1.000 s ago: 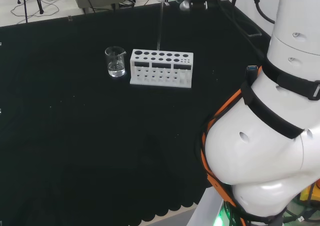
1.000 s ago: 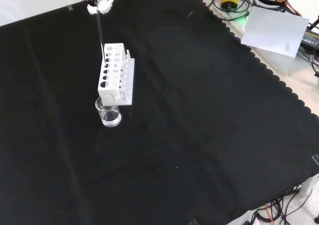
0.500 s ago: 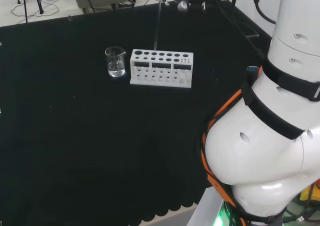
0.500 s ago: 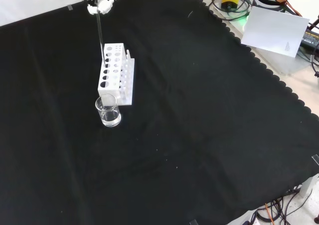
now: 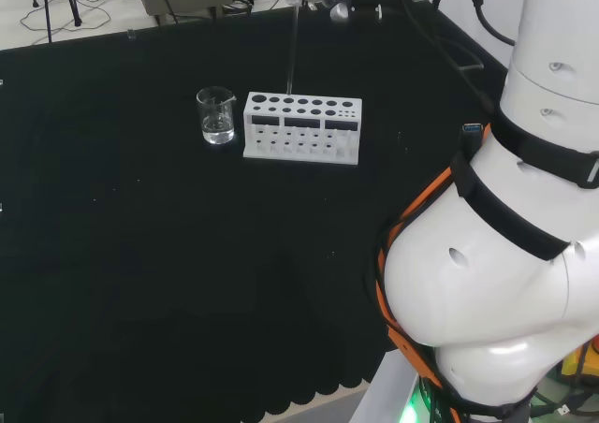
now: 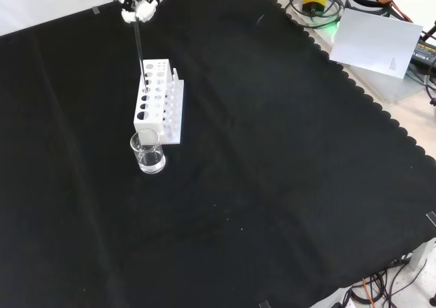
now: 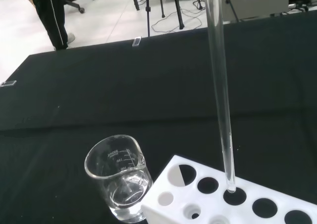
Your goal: Put the glass rod back on the white test tube rack.
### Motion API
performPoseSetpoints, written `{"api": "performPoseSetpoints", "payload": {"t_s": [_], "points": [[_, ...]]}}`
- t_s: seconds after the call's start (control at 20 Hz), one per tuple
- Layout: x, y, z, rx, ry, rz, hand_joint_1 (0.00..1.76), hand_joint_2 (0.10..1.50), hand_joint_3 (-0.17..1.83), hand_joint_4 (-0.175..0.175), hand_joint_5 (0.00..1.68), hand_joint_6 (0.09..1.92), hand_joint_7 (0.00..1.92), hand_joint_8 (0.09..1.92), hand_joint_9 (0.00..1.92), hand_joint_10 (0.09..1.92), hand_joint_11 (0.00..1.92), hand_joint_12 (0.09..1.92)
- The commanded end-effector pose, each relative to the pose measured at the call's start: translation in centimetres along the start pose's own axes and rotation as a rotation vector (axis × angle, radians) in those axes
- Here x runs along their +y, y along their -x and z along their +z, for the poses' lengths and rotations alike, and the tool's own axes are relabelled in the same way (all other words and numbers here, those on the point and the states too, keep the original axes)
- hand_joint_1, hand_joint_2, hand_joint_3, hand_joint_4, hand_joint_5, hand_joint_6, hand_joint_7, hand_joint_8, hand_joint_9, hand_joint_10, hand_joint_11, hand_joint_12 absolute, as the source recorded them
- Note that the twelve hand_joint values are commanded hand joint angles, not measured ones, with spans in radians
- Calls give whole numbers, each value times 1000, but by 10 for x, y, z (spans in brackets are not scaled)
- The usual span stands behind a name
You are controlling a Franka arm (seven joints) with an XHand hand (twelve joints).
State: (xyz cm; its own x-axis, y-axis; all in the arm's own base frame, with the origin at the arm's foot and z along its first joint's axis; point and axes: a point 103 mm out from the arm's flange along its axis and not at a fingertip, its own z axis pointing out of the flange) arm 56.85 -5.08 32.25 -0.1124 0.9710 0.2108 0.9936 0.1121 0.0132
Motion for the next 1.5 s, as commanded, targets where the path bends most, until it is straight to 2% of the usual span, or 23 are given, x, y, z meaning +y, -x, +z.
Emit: {"api": "performPoseSetpoints", "payload": {"t_s": [0.05, 0.25, 0.85, 1.5], "points": [[1, -3, 4, 4, -8, -10, 1296, 1052, -3, -175, 1229, 248, 1117, 1106, 1749, 780, 1224, 795], [1, -4, 9, -10, -16, -10, 1296, 1052, -3, -175, 1228, 249, 1117, 1106, 1749, 780, 1224, 795], [6, -2, 10, 7, -13, -1, 1296, 1052, -2, -175, 1228, 250, 1117, 1107, 1749, 781, 1223, 795], [11, 13, 17, 1, -24, 3, 1296, 1051, -2, -175, 1227, 251, 1117, 1106, 1750, 783, 1223, 795]]}}
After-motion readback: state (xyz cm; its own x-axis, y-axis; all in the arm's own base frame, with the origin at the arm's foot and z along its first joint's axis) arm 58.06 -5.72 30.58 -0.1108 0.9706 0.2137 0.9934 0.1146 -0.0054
